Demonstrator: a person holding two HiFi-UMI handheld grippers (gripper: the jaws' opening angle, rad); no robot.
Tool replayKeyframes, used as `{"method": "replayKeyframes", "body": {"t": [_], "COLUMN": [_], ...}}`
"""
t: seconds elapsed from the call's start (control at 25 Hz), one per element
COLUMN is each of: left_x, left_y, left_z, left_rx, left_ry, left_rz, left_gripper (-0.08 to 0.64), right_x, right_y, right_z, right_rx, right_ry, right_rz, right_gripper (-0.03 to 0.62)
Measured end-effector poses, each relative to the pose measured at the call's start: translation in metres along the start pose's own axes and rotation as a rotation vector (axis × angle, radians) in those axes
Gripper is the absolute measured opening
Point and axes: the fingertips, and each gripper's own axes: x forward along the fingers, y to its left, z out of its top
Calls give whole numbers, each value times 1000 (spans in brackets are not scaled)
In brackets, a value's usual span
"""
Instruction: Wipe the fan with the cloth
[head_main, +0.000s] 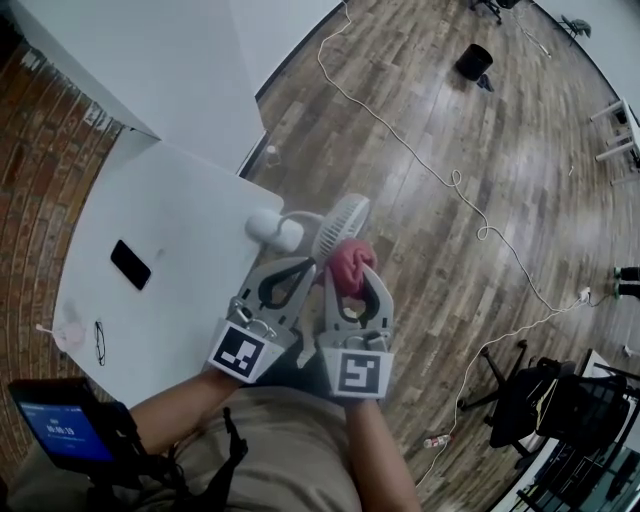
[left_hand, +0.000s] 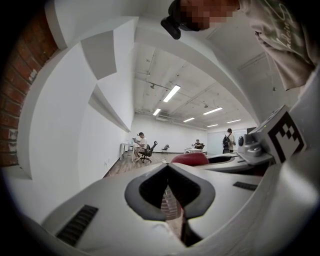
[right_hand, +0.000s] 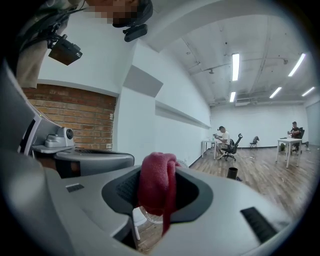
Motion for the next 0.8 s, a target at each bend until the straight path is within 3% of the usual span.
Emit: {"method": "replayKeyframes", "body": {"t": [0.48,0.8], "left_x": [-8,0], "left_y": [23,25], "left_z": [9,7], "left_rx": [-11,-34], "left_ry": [-47,-43], "left_rz": [123,140], "left_gripper": [2,2], "right_x": [20,27], "right_y": [-10,-23], "right_z": [14,20], "right_rx": [6,7], "right_ry": [-23,-31], "right_rz": [47,54], "right_gripper": [167,169]}}
